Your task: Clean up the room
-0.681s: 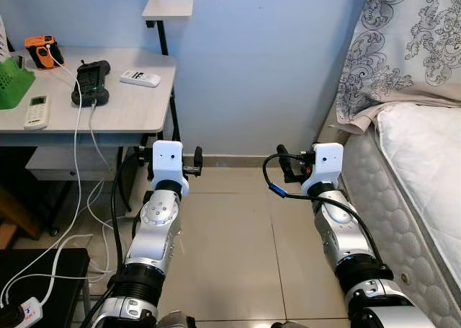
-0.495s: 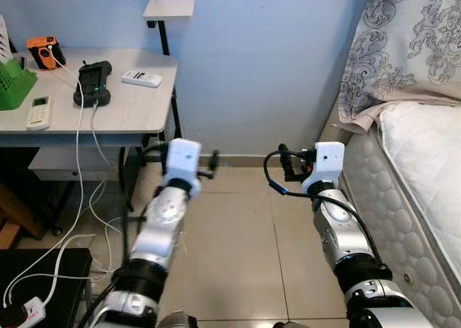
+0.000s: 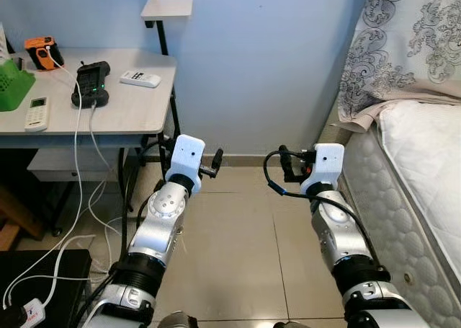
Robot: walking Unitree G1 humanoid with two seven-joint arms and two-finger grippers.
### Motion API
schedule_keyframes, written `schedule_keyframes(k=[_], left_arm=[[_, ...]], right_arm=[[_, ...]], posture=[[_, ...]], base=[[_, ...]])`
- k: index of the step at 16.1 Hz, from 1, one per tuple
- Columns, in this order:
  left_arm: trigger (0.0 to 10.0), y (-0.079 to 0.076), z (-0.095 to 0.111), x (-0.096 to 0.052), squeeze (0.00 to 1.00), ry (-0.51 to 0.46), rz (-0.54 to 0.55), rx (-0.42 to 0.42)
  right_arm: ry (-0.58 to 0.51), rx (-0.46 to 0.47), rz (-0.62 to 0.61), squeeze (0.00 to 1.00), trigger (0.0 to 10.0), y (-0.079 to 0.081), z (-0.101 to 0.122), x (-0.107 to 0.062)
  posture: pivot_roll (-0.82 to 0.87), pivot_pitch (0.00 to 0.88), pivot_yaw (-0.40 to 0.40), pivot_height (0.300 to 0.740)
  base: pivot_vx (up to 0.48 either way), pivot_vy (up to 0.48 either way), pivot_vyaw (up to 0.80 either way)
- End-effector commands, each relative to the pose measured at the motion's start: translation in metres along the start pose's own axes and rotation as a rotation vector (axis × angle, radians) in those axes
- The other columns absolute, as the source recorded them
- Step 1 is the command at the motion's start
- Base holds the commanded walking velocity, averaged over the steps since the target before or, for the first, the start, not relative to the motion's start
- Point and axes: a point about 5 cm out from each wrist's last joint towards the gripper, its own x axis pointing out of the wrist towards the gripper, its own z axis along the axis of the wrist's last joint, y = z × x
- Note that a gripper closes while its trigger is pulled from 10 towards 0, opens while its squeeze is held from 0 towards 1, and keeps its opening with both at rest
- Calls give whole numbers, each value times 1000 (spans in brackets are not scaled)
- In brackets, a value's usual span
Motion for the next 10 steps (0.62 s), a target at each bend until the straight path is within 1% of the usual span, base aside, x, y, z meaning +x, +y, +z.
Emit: schedule_keyframes(k=[1, 2, 4, 5, 6, 7, 8, 10], left_arm=[[10000, -3, 6, 5, 0, -14, -32, 27], [10000, 1, 12, 9, 0, -32, -32, 46], [10000, 6, 15, 10, 0, -35, -26, 34], [10000, 7, 13, 9, 192, -26, -15, -2], [10000, 9, 11, 8, 1000, -23, 6, -68], [10000, 10, 12, 8, 1000, -31, 14, -119], [10000, 11, 10, 7, 1000, -26, 42, -128], [10000, 9, 10, 7, 1000, -25, 39, -119]], right_arm=[[-1, 12, -20, 0, 10000, -3, -1, -2], [10, 14, -19, 0, 10000, -2, -5, -5], [23, 17, -20, 0, 10000, 0, -10, -8], [20, 31, -29, 0, 10000, -1, -10, -9], [11, 46, -42, 1000, 10000, -3, -8, -8], [-4, 55, -49, 1000, 10000, -4, -5, -8], [-27, 44, -54, 1000, 10000, -6, 0, -6], [-34, 36, -54, 1000, 10000, -7, 2, -4]], posture=[[-7, 5, 30, 740], [-7, 2, 30, 740], [-8, 2, 33, 740], [-8, 2, 34, 740], [-8, 2, 33, 740], [-7, 1, 33, 740], [-7, 1, 33, 740], [-4, 0, 29, 740]], base=[[0, 0, 0], [0, 0, 0], [0, 0, 0], [0, 0, 0], [0, 0, 0], [0, 0, 0], [0, 0, 0], [0, 0, 0]])
